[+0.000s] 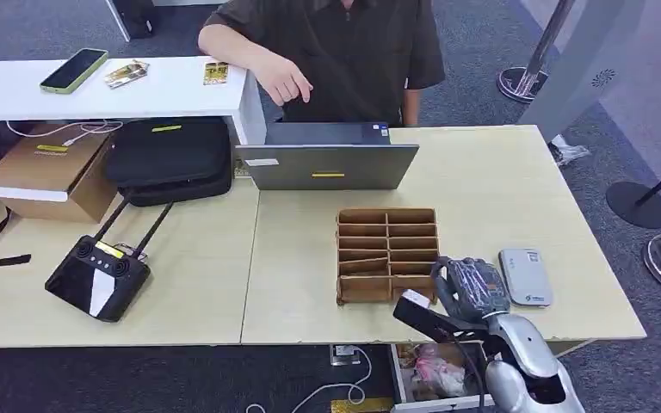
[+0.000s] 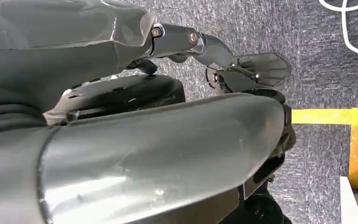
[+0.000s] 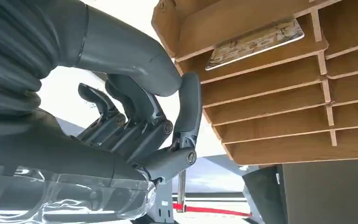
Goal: Pass the card to the sensor for recognition and then transmit it.
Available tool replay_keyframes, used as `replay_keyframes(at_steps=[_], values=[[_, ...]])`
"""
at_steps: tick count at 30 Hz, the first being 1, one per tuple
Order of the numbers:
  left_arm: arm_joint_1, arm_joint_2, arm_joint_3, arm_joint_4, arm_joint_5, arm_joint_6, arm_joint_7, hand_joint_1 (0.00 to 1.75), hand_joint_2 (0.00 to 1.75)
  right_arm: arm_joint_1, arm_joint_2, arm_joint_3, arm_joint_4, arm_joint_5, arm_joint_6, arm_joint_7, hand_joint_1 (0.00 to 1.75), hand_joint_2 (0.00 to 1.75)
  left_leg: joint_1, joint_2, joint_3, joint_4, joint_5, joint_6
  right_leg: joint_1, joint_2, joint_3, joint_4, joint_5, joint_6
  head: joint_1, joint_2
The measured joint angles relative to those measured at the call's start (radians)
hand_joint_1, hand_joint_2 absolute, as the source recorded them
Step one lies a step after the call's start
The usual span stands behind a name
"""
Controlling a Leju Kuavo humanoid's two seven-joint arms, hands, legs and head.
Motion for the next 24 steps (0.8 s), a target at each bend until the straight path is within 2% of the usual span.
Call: replay_keyframes(at_steps=[1, 9, 24], values=[[0.0, 0.0, 0.0, 0.0, 0.001, 0.0, 0.0, 0.0, 0.0, 0.001, 0.0, 0.0, -0.002, 0.0, -0.001, 0.0, 0.0, 1.75, 0.0, 0.0, 0.0, 0.0, 0.0, 0.0, 0.0, 0.0, 0.0, 0.0, 0.0, 0.0, 0.0, 0.0], [0.0, 0.0, 0.0, 0.0, -0.001, -0.003, -0.002, 0.0, 0.0, 0.044, 0.0, -0.011, -0.039, -0.003, 0.005, 0.01, 0.0, 1.75, 0.0, 0.0, 0.0, 0.0, 0.0, 0.0, 0.0, 0.0, 0.0, 0.0, 0.0, 0.0, 0.0, 0.0], [0.0, 0.0, 0.0, 0.0, -0.012, -0.001, 0.008, 0.0, 0.0, 0.06, 0.011, -0.026, -0.047, -0.005, 0.013, 0.006, 0.0, 1.75, 0.0, 0.0, 0.0, 0.0, 0.0, 0.0, 0.0, 0.0, 0.0, 0.0, 0.0, 0.0, 0.0, 0.0]])
